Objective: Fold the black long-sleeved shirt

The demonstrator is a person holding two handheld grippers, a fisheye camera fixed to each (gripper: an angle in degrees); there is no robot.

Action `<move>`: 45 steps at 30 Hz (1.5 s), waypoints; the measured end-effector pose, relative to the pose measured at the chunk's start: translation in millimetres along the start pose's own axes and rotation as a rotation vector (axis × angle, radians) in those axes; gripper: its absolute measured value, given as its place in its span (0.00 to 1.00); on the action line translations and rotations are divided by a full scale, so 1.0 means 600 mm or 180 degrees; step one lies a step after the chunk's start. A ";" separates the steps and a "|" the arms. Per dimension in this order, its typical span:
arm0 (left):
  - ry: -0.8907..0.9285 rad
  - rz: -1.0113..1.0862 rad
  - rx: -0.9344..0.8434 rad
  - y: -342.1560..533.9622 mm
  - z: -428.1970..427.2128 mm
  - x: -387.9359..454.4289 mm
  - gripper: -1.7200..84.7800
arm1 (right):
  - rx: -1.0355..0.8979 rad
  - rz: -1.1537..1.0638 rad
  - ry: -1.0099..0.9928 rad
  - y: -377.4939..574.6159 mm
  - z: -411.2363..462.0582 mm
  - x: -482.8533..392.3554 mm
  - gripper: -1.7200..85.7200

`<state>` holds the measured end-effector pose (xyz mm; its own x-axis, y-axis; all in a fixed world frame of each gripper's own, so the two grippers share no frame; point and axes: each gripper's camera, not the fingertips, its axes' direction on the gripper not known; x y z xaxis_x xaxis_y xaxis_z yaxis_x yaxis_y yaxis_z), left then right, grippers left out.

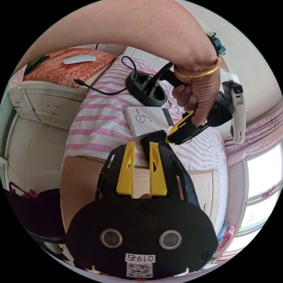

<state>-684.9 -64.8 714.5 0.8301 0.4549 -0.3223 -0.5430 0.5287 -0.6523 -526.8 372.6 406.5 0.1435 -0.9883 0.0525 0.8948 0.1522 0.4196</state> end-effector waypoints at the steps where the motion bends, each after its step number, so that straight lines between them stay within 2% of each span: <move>1: -0.0004 -0.0046 0.0032 0.014 -0.020 0.003 0.10 | 0.0055 0.0043 -0.0011 -0.015 -0.051 0.030 0.13; 8: -0.0065 -0.0412 0.0033 0.099 -0.155 0.027 0.13 | 0.0708 0.0612 -0.0549 -0.026 -0.390 0.209 0.15; 11: -0.0308 -0.0640 -0.0112 0.126 -0.205 0.052 0.13 | 0.1048 0.1082 -0.0958 0.026 -0.541 0.308 0.14; 14: -0.0319 -0.0755 -0.0260 0.154 -0.236 0.084 0.13 | 0.1275 0.1530 -0.1273 0.096 -0.678 0.399 0.12; 15: -0.0270 -0.0770 -0.0210 0.161 -0.247 0.093 0.13 | 0.1352 0.1673 -0.1213 0.129 -0.737 0.428 0.11; 18: 0.0024 -0.0596 0.0430 0.189 -0.332 0.174 0.12 | 0.1335 0.2093 -0.0851 0.219 -0.888 0.503 0.06; 20: 0.0344 -0.0387 0.1179 0.212 -0.408 0.276 0.12 | 0.1150 0.2459 -0.0431 0.278 -0.978 0.552 0.05; 23: 0.0887 -0.0138 0.1873 0.237 -0.452 0.425 0.12 | 0.0753 0.3064 0.0068 0.372 -1.113 0.633 0.08; 25: 0.0988 -0.0102 0.2019 0.246 -0.457 0.522 0.13 | 0.0405 0.3602 0.0331 0.435 -1.203 0.695 0.10; 29: 0.1264 0.0013 0.2543 0.281 -0.483 0.751 0.12 | -0.0144 0.4050 0.0708 0.484 -1.307 0.786 0.09; 31: 0.1190 0.0147 0.2665 0.284 -0.511 0.857 0.12 | -0.0303 0.4242 0.0876 0.508 -1.375 0.860 0.09; 35: 0.1234 0.0595 0.2847 0.254 -0.614 1.083 0.12 | -0.0233 0.4643 0.0730 0.556 -1.476 0.981 0.09; 37: 0.1035 0.0782 0.2870 0.233 -0.666 1.174 0.12 | -0.0422 0.4706 0.0627 0.560 -1.538 1.039 0.10; 41: 0.0745 0.1253 0.2955 0.174 -0.778 1.357 0.12 | -0.0626 0.4630 0.0446 0.533 -1.622 1.077 0.10; 45: 0.0581 0.1920 0.2957 0.135 -0.854 1.510 0.12 | -0.0594 0.4615 0.0006 0.508 -1.700 1.114 0.10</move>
<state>88.1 23.0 17.9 0.3641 0.7456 -0.5582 -0.6827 0.6213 0.3847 273.1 -228.0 -355.1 0.9480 0.0296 0.3168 0.0091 0.9927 -0.1201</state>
